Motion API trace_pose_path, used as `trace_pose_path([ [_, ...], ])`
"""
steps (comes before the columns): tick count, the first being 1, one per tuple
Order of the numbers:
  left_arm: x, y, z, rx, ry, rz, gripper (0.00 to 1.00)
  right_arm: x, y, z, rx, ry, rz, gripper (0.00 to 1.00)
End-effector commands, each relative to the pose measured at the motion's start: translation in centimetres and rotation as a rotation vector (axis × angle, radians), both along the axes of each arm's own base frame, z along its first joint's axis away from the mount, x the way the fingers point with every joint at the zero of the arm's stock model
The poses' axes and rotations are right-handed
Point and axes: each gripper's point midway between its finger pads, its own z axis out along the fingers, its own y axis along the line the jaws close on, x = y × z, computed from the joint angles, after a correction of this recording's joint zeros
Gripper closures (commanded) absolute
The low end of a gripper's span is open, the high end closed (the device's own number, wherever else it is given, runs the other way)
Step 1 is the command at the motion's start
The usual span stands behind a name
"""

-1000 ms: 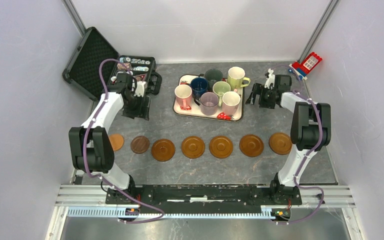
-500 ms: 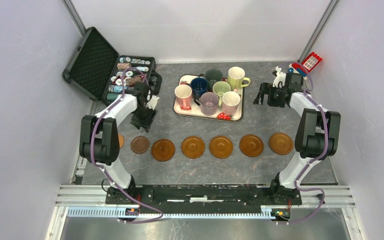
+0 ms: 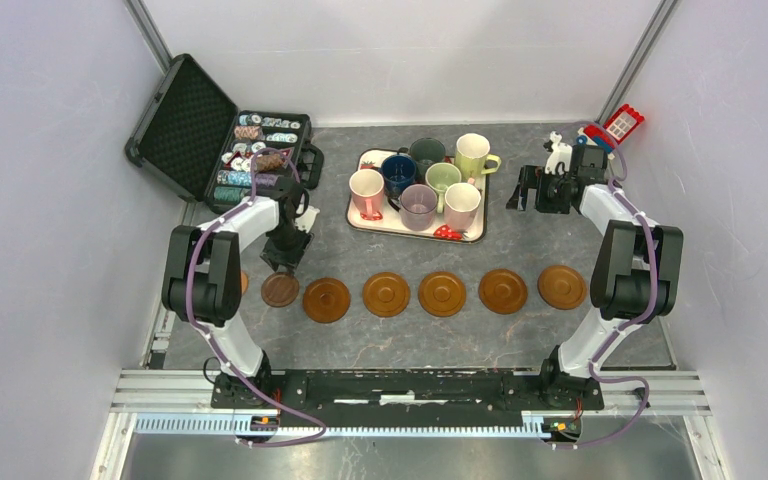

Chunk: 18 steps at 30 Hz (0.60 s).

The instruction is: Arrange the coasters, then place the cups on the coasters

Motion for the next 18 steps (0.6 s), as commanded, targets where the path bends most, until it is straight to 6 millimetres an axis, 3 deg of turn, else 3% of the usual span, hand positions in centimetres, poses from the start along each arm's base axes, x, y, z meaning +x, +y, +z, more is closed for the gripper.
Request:
trace_pose_path([
  [1,-0.8,0.7,-0.9,0.039,0.009,-0.003,0.49,0.6,-0.2,1.9,-0.011,-0.059,0.007,0.02],
  [11,-2.4,1.2,-0.1,0.034,0.020,-0.042,0.52,0.7,-0.1,1.6,-0.004,-0.054,0.015,0.02],
  [18,1.8,-2.2,3.5,-0.073,-0.083,-0.047,0.50,0.7,0.1,1.4,0.011,-0.049,0.017,0.02],
])
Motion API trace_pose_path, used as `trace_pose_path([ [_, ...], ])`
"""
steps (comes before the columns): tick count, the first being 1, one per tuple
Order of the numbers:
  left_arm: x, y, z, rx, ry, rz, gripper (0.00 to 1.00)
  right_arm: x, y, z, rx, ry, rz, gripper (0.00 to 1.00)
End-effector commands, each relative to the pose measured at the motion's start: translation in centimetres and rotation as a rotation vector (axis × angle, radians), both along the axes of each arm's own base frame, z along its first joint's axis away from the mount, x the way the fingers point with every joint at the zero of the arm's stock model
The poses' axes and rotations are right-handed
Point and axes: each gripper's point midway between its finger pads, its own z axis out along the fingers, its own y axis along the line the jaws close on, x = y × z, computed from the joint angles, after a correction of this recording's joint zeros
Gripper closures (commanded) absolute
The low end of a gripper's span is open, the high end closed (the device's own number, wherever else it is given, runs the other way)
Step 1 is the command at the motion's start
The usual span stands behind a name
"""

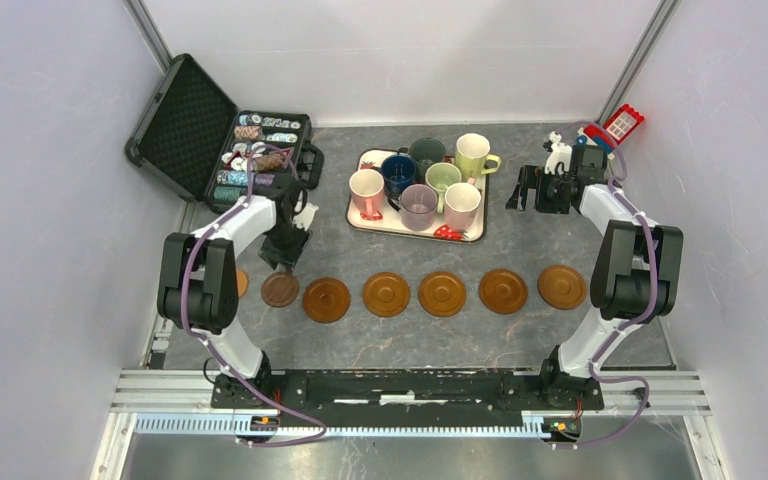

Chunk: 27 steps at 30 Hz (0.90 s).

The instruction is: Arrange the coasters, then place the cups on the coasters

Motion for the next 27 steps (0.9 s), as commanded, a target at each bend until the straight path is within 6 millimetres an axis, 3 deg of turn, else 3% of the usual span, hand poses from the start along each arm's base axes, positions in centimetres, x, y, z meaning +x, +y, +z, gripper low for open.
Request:
trace_pose_path([
  [1,3.6,-2.9,2.7,-0.073,-0.103,-0.059,0.49,0.7,0.0,1.3,0.009,-0.046,0.013,0.02],
  [5,4.0,-3.8,1.8,-0.071,-0.078,-0.065,0.48,0.7,0.0,1.4,0.009,-0.049,0.011,0.02],
  [14,3.7,-2.1,-0.7,0.026,-0.019,-0.103,0.47,0.7,-0.1,1.4,-0.002,-0.048,0.013,0.02],
  [27,-0.4,0.4,-1.8,0.103,0.060,-0.173,0.48,0.8,-0.2,1.1,-0.002,-0.039,0.013,0.02],
])
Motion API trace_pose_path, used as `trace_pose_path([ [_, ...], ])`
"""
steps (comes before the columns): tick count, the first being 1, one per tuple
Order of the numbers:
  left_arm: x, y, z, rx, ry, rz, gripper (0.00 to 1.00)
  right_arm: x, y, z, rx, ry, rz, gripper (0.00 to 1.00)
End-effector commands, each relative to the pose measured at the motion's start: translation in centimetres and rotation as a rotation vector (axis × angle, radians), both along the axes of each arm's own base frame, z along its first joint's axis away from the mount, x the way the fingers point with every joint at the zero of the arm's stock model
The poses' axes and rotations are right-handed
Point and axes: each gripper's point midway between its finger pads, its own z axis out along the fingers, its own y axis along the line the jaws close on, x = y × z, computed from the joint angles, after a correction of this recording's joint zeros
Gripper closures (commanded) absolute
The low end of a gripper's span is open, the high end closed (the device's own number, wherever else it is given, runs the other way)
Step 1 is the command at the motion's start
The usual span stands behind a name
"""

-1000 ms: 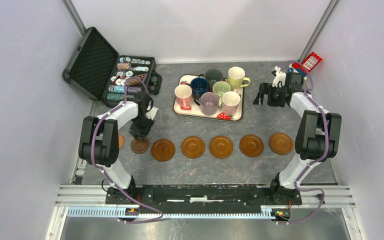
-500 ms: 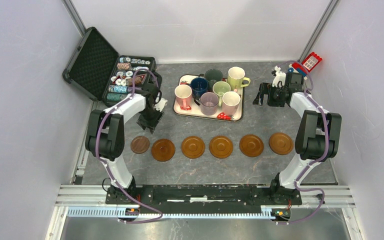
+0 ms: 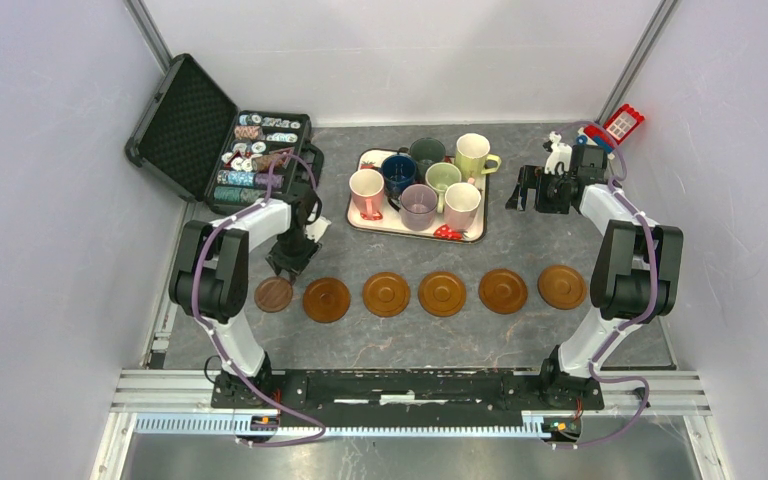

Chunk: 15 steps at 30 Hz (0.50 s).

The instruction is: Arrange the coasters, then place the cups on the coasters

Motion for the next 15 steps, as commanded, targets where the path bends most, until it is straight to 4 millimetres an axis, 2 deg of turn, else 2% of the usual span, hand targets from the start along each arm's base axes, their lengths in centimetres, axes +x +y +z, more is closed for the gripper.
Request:
trace_pose_path([
  [1,-0.9,1.1,-0.1,0.025,0.013,-0.042,0.48,0.9,-0.2,1.0,-0.004,-0.039,0.011,0.02],
  [10,-2.2,0.8,0.1,-0.017,0.033,-0.015,0.50,1.2,-0.2,0.9,0.004,-0.036,0.013,0.02],
  [13,-1.4,0.9,1.1,-0.040,0.006,0.016,0.49,1.3,-0.2,1.0,0.002,-0.040,0.015,0.02],
  [15,-0.2,1.1,2.2,-0.063,-0.020,0.052,0.47,1.3,-0.2,1.2,0.001,-0.046,0.016,0.02],
])
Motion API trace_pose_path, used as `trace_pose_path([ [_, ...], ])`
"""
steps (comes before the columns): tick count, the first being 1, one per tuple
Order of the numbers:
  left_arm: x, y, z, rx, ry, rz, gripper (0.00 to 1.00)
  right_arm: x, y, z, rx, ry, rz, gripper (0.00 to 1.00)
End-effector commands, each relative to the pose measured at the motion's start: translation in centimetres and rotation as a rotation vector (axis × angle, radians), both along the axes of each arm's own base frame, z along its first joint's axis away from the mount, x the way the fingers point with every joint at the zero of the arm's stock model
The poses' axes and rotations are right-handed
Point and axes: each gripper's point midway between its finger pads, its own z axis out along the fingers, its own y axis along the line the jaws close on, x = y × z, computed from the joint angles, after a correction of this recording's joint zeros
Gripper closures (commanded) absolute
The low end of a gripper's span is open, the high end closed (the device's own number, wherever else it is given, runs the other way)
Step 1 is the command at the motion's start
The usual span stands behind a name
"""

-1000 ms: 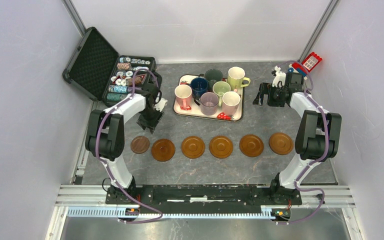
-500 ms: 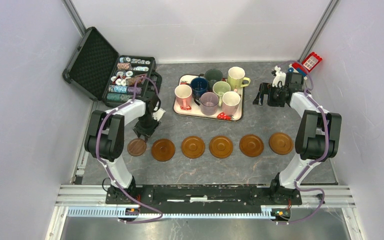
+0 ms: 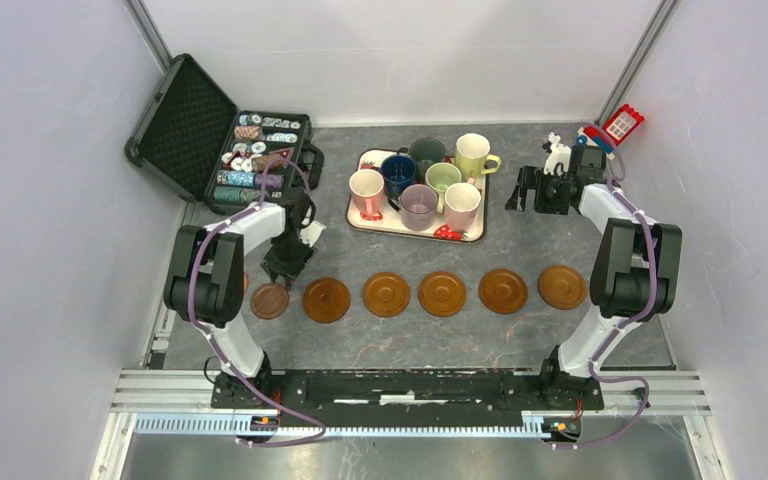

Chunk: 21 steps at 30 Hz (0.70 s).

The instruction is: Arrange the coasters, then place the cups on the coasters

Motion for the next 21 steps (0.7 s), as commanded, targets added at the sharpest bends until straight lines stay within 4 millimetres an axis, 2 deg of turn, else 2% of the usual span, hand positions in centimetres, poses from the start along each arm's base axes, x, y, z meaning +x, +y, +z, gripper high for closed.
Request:
trace_pose_path([
  [1,2.4,0.4,2.9,-0.067,-0.068,0.054,0.45,1.3,-0.2,1.8,-0.002,-0.060,0.014,0.02],
  [6,5.7,3.5,4.8,-0.069,-0.135,0.120,0.43,1.5,-0.1,2.3,0.000,-0.074,0.019,0.02],
  [12,6.3,8.5,3.7,-0.031,-0.117,0.192,0.43,1.7,-0.1,2.7,0.000,-0.079,0.018,0.02],
  [21,7.4,13.0,2.3,-0.002,-0.111,0.233,0.47,1.3,-0.1,2.6,-0.001,-0.071,0.017,0.02],
])
